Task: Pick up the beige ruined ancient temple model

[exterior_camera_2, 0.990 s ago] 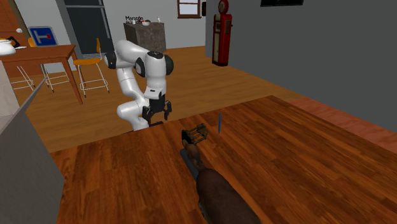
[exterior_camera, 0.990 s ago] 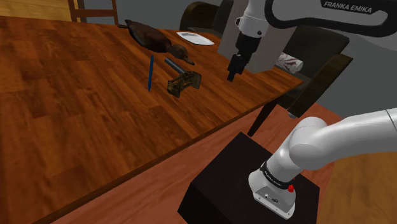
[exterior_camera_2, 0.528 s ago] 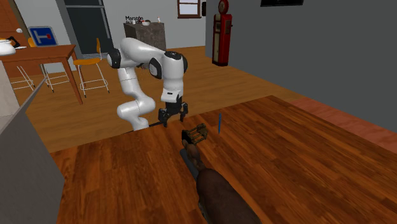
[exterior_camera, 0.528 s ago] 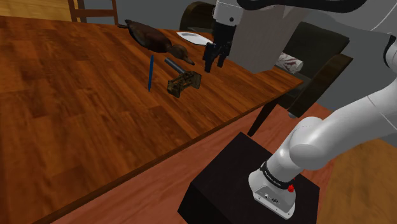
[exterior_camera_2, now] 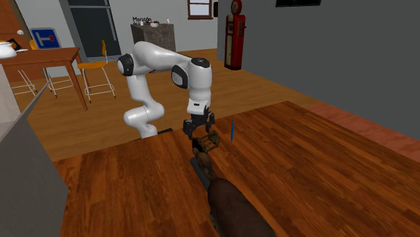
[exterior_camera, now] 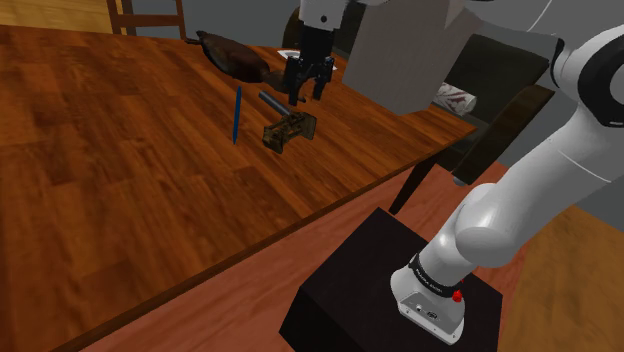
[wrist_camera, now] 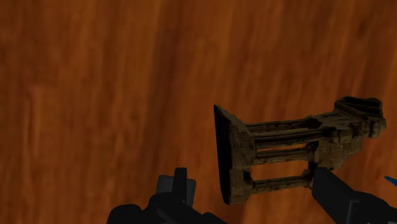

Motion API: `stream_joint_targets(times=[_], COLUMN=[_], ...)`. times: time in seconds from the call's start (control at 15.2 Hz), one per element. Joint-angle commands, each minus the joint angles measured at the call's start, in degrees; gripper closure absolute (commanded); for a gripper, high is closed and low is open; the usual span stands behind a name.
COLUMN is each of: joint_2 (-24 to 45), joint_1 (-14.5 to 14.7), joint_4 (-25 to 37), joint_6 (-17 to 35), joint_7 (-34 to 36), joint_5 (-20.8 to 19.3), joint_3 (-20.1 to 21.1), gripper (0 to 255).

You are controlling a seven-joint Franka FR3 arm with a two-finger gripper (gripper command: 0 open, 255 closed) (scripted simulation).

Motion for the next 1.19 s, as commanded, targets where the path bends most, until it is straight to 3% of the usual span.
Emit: stream_joint_targets(times=[0.0,0.4,0.46,1.12], joint_2=[0.4,0.4,0.3,0.4], joint_1=[0.0,0.1,0.0,0.1], joint_4=[-0.8,-4.4,-4.4,-3.6], joint_6=[1.2,4.7,4.8,4.0], joint_7=[0.1,0.1,0.0,0.1], joint_5=[0.0,0.1,0.1,0.1], joint_3=[0.1,0.1,0.1,0.1], gripper=[0,0,255,255])
